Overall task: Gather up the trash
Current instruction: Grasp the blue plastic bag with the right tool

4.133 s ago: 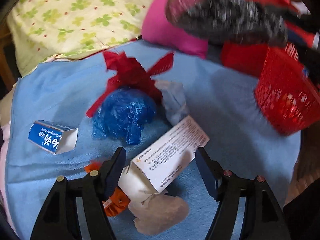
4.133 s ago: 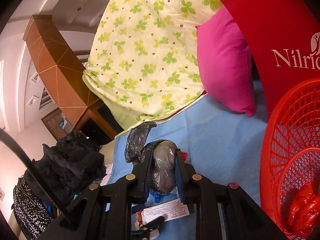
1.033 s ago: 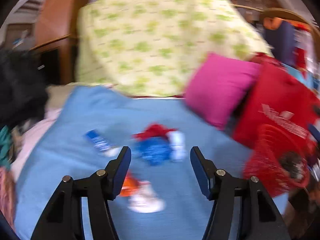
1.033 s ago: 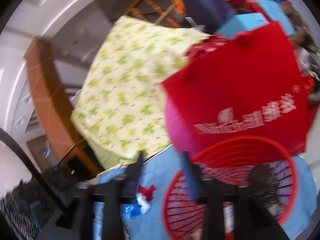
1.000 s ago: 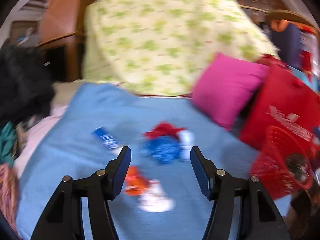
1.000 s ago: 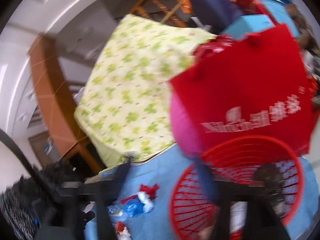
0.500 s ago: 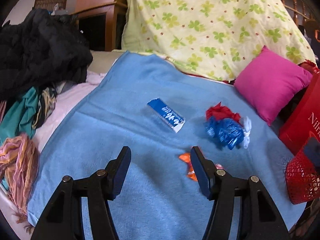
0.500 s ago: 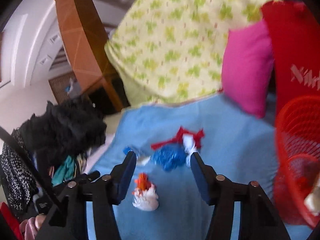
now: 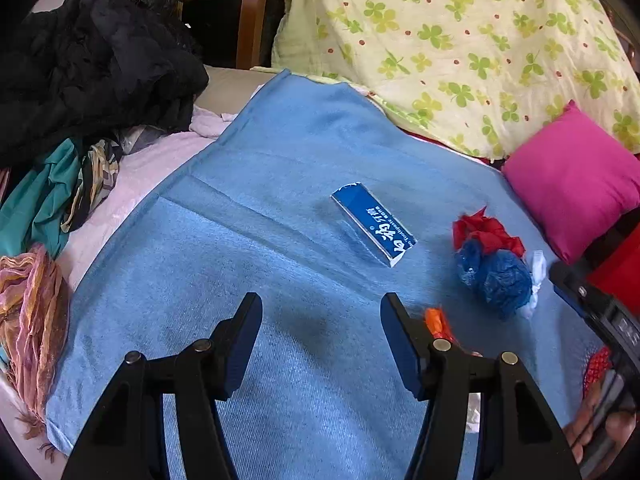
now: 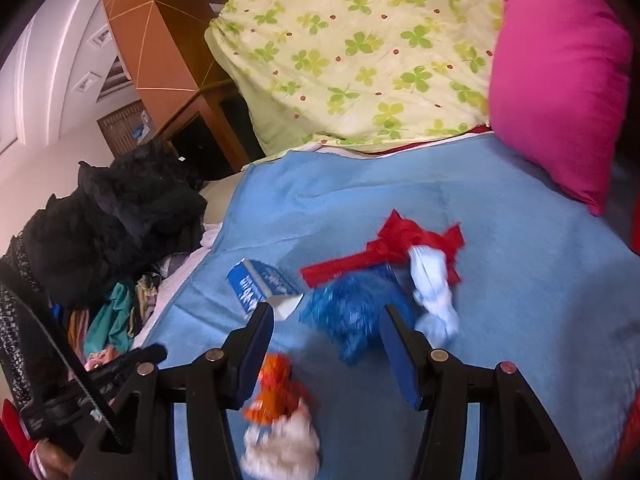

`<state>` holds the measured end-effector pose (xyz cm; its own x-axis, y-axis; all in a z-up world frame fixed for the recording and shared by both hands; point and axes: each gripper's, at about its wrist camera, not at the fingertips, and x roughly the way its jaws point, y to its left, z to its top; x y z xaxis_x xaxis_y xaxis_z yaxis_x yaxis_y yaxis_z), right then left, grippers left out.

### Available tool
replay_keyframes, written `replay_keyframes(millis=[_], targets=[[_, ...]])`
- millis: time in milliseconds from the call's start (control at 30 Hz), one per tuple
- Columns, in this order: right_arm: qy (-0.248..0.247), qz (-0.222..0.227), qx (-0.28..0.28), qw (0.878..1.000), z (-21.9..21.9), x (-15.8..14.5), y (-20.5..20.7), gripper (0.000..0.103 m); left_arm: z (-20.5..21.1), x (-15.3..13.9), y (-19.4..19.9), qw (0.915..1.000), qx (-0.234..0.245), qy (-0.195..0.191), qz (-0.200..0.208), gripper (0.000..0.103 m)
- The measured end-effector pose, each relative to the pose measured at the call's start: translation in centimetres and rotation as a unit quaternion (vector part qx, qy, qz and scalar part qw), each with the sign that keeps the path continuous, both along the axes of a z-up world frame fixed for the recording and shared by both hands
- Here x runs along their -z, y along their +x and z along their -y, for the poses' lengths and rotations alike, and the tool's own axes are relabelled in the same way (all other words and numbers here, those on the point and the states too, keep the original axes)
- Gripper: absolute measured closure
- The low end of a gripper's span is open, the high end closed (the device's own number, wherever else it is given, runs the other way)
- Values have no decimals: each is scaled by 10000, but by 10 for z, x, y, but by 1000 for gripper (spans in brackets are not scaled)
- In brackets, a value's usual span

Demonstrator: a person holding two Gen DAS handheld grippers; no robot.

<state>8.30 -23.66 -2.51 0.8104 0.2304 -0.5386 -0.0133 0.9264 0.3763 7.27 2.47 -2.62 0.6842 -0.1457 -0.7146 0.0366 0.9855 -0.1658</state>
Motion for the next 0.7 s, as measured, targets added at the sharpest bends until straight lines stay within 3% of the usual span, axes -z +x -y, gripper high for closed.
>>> replay_keyframes(millis=[100, 200, 367, 433, 533, 700], targets=[[-118, -50, -13, 9999, -4, 4, 21, 41, 6, 4, 3, 9999, 71, -11, -114, 41], [-454, -175, 71, 9988, -10, 12, 41, 32, 13, 6, 4, 9997, 157, 78, -152, 41], [-663, -844, 129, 9941, -8, 44, 65, 32, 19, 10, 6, 9993, 266, 122, -246, 41], [-593, -887, 104, 9942, -7, 51, 63, 37, 21, 11, 7, 9990, 292, 185, -277, 41], [-654, -766, 80, 9949, -7, 46, 54, 40, 21, 14, 8, 9986, 343, 147, -385, 41], [-223, -582, -59, 9980, 0, 20, 23, 41, 21, 15, 6, 9977, 475, 132, -457, 41]])
